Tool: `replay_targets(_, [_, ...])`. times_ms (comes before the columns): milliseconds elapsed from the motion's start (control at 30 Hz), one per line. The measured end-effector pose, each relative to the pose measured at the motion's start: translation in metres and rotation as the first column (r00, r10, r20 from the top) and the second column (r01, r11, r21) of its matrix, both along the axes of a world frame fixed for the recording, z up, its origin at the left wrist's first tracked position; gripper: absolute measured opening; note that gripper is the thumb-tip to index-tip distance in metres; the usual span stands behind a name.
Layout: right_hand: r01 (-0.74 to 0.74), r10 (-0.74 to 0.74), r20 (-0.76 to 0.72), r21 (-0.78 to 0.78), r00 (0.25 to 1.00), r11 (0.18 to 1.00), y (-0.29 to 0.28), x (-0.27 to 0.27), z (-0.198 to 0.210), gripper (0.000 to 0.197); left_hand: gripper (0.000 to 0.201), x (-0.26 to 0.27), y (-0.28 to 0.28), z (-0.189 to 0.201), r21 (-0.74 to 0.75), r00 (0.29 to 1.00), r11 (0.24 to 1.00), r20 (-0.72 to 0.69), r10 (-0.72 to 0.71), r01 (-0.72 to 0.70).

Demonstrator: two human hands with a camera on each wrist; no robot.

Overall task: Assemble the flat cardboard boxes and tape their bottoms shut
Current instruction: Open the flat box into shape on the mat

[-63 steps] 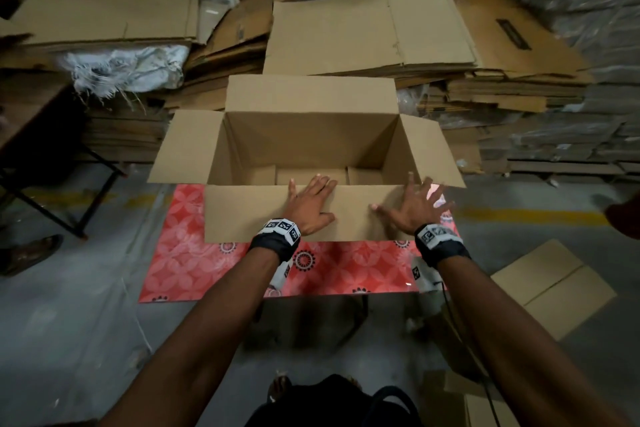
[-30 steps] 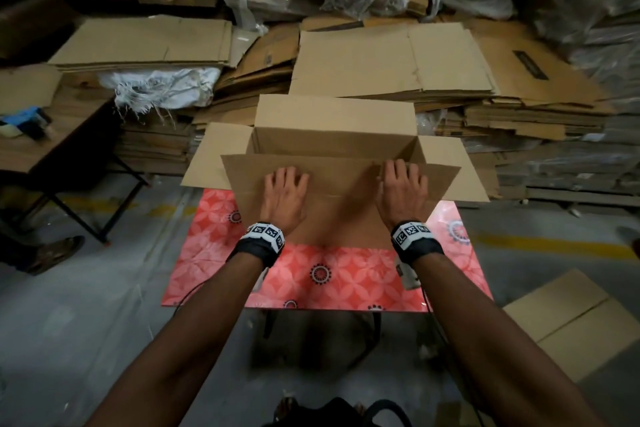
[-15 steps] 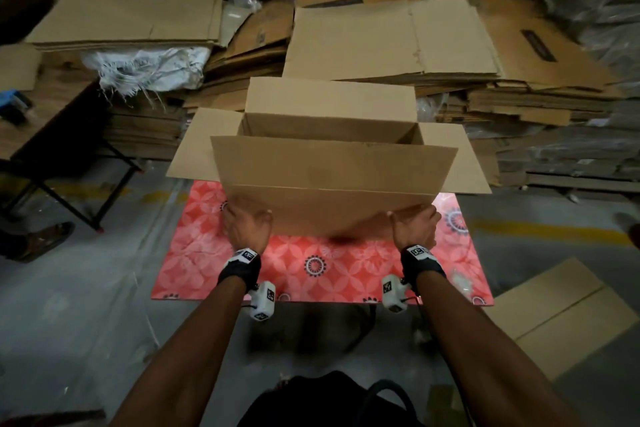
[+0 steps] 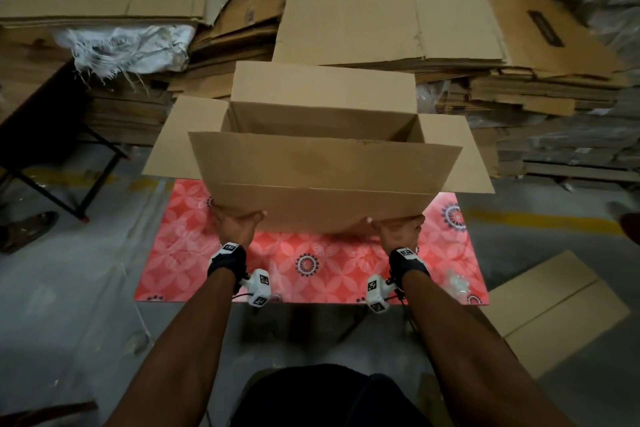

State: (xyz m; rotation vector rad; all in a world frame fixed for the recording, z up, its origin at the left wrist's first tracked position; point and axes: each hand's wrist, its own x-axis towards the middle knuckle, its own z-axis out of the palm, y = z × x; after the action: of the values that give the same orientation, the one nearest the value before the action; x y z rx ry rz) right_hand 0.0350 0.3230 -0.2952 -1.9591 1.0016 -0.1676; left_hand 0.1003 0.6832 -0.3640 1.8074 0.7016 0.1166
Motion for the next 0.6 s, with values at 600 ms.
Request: replay_targets(600, [-0.089,0.165,0.216,-0.322,0.962,0.943,-0.030,0.049,0.101,0.083,0.094,0.023,-0.011,0.160,0.385,0.983,0.922,0.157,-0.099,0.031])
